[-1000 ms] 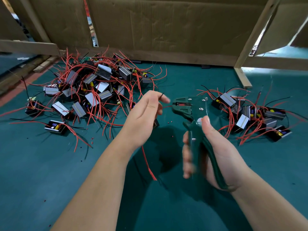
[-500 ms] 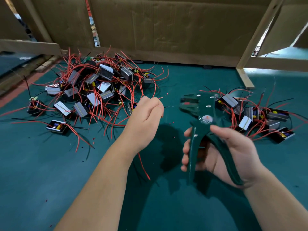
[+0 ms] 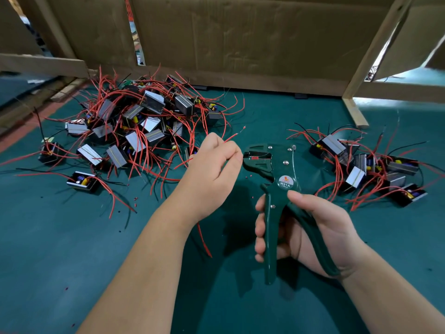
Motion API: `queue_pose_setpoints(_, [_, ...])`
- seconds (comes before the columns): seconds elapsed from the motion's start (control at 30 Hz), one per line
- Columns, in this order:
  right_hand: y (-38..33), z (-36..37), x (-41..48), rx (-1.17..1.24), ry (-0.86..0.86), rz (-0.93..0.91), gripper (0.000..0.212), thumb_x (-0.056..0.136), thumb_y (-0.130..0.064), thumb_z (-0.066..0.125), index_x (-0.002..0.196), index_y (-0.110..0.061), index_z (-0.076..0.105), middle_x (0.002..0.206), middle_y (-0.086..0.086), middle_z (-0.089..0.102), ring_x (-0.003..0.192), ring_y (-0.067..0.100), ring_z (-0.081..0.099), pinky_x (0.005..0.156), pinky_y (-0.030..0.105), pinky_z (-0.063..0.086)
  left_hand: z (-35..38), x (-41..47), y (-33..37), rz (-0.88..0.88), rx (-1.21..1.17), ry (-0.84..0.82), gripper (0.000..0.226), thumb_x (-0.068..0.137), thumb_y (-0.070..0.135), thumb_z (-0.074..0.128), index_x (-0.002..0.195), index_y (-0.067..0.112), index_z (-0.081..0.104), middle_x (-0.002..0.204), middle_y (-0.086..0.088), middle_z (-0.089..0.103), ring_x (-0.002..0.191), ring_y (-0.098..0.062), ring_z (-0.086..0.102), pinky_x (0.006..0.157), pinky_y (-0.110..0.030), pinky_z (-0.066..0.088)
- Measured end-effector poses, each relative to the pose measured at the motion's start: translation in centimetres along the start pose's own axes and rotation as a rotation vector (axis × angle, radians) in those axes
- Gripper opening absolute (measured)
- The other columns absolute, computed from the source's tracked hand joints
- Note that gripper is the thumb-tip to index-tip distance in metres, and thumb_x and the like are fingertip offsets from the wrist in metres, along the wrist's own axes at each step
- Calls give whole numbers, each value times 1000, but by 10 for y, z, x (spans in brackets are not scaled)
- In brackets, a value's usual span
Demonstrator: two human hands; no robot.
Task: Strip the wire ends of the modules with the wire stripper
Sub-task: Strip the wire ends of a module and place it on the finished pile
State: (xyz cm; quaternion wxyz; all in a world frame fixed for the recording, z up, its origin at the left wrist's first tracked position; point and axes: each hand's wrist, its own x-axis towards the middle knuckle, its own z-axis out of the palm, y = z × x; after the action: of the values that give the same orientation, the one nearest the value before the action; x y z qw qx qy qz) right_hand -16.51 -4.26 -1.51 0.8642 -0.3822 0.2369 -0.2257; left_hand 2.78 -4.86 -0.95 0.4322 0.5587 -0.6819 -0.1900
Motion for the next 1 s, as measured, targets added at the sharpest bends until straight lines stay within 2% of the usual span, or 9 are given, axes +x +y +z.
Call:
queue_pose_setpoints(0.2, [-1,2,-2,-25,26,5,52,61,-43,82,93,-5,66,79,22,61,66,35,63,64,46,55,-3,-1,2,11,29,4,26,92,29,38,67,33,39,78,7,33,78,-9,38,80,-41,38])
queue_pose_setpoints(0.37, [0,6,-2,-90,166,19,48,71,-51,65,85,-6,62,69,20,58,54,32,59,55,42,53,-2,0,4,-52,45,-25,26,91,31,36,69,21,47,80,7,34,83,-13,39,87,-51,37])
queue_pose_setpoints(0.47, [2,11,3,-100,309,-29,48,70,-52,69,78,-6,58,59,16,51,42,27,49,46,36,48,1,-4,2,-88,11,-16,21,92,34,32,80,27,46,80,10,37,81,-9,39,89,-42,34])
queue_pose_setpoints(0.53, [3,12,6,-116,423,-59,50,64,-55,70,73,-9,55,55,13,46,39,24,42,43,32,44,5,-4,0,-124,-71,-27,15,93,38,29,90,34,44,74,16,38,70,-3,37,83,-33,31])
queue_pose_setpoints(0.6, [6,14,7,-95,442,-72,51,61,-57,67,74,-10,54,55,11,46,40,24,43,43,31,44,11,1,-1,-186,-110,-17,16,97,34,29,94,30,44,67,18,39,62,-1,35,74,-25,28])
queue_pose_setpoints(0.67, [7,15,7,20,376,-116,45,66,-51,64,79,-9,57,61,13,52,46,26,50,47,35,49,15,9,-2,-268,-225,62,20,100,25,30,90,20,47,69,15,38,61,-2,34,73,-22,29])
queue_pose_setpoints(0.8, [-2,11,3,128,227,-195,39,68,-40,63,86,-5,69,109,26,61,66,35,63,64,48,56,10,11,3,-301,-702,173,33,88,50,28,90,23,46,75,8,37,59,-5,30,59,-22,27])
queue_pose_setpoints(0.9, [-4,8,-1,152,56,-75,56,60,-40,80,100,-2,69,125,26,51,69,38,64,68,50,54,7,12,8,-310,-1012,268,49,96,54,22,94,15,50,71,3,38,58,-6,30,56,-22,25])
queue_pose_setpoints(1.0, [3,10,0,152,-118,4,69,67,-40,78,120,1,61,131,25,50,74,39,64,74,53,53,7,9,16,-340,-1200,174,61,82,67,24,102,14,48,74,0,40,63,-12,35,57,-27,28])
